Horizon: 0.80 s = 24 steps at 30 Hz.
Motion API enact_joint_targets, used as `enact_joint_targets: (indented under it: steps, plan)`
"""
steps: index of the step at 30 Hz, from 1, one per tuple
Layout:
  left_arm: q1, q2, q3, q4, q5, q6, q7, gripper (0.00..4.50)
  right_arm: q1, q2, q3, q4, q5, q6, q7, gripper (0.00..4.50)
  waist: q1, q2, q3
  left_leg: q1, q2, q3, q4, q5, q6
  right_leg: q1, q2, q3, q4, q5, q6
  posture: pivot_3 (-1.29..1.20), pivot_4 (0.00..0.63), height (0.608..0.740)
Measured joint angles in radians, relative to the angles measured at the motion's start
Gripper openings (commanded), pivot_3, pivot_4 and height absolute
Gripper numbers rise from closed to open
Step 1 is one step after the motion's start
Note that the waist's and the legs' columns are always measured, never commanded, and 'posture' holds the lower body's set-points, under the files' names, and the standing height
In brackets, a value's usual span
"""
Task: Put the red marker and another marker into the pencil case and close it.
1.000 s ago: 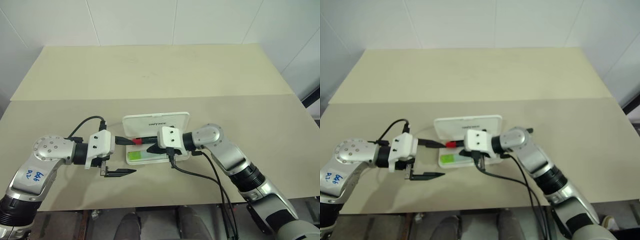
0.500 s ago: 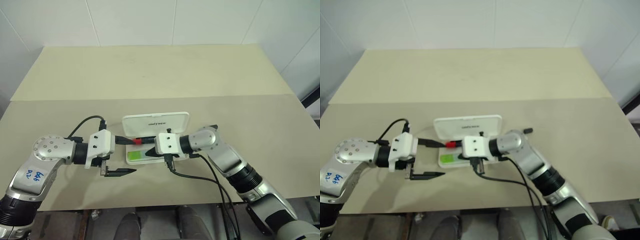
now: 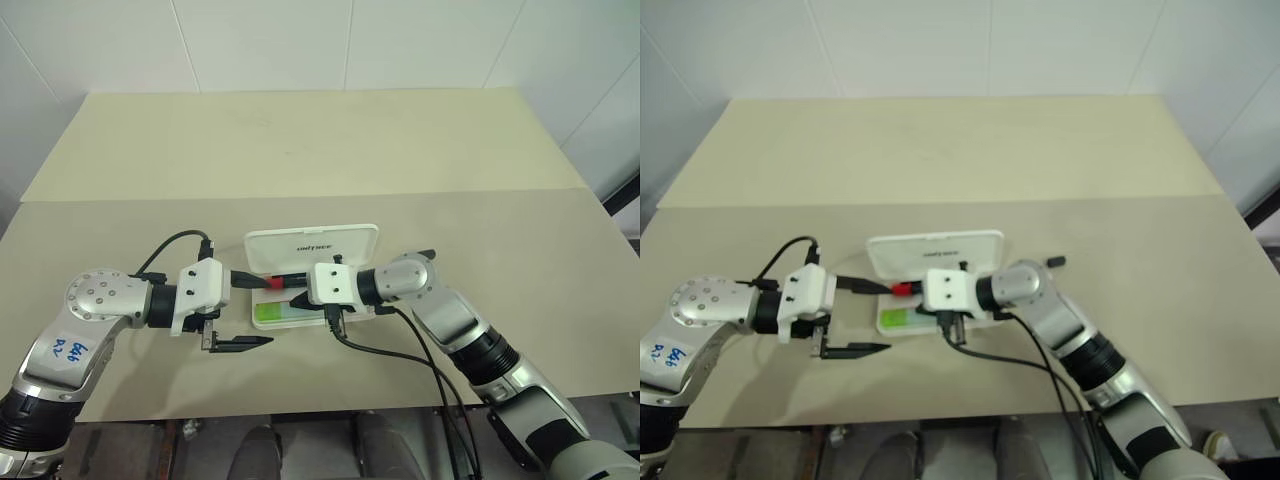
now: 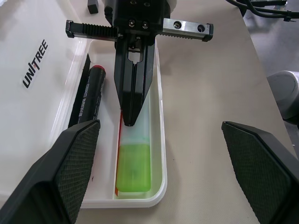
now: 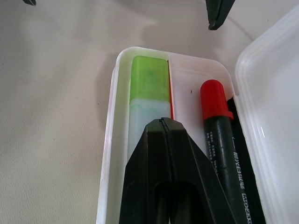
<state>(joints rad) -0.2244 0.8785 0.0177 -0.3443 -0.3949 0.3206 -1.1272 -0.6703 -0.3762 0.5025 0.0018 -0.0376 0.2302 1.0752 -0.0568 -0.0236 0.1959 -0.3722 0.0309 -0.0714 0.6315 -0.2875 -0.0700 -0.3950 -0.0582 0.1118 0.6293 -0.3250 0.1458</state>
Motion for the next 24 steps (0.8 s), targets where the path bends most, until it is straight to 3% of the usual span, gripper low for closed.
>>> enact_joint_targets:
  steps: [7,15,18,24]
  plan:
    - [0.0,0.0,0.0,-0.001,-0.001,0.004,-0.002,4.5,0.011,-0.083,-0.097,-0.155,0.178,0.096,0.114,0.02,0.002,0.0,0.0,-0.001,0.0,0.0,0.0,0.0,0.0,0.0,0.0,0.0,-0.001,0.0,0.0,0.0,0.15,0.74]
    - [-0.011,-0.007,-0.023,0.005,0.0,0.004,-0.003,4.5,0.035,-0.16,-0.165,-0.25,0.281,0.181,0.132,0.02,0.002,0.0,0.0,-0.001,0.0,0.0,0.0,0.0,0.0,0.0,0.0,0.0,-0.001,0.0,0.0,0.0,0.15,0.74]
    - [-0.014,-0.007,-0.024,0.006,0.0,0.004,-0.003,4.5,0.058,-0.219,-0.215,-0.295,0.329,0.221,0.141,0.86,0.004,0.0,0.0,-0.001,0.0,0.0,0.0,0.0,0.0,0.0,0.0,0.0,-0.002,0.0,0.0,0.0,0.15,0.74]
    - [-0.027,-0.021,-0.029,0.011,-0.001,0.005,0.001,4.5,0.162,-0.413,-0.322,-0.327,0.384,0.251,0.194,3.13,0.018,0.0,0.001,-0.002,0.0,0.0,0.0,0.0,0.0,0.0,-0.001,-0.001,-0.003,0.0,0.0,0.0,0.15,0.74]
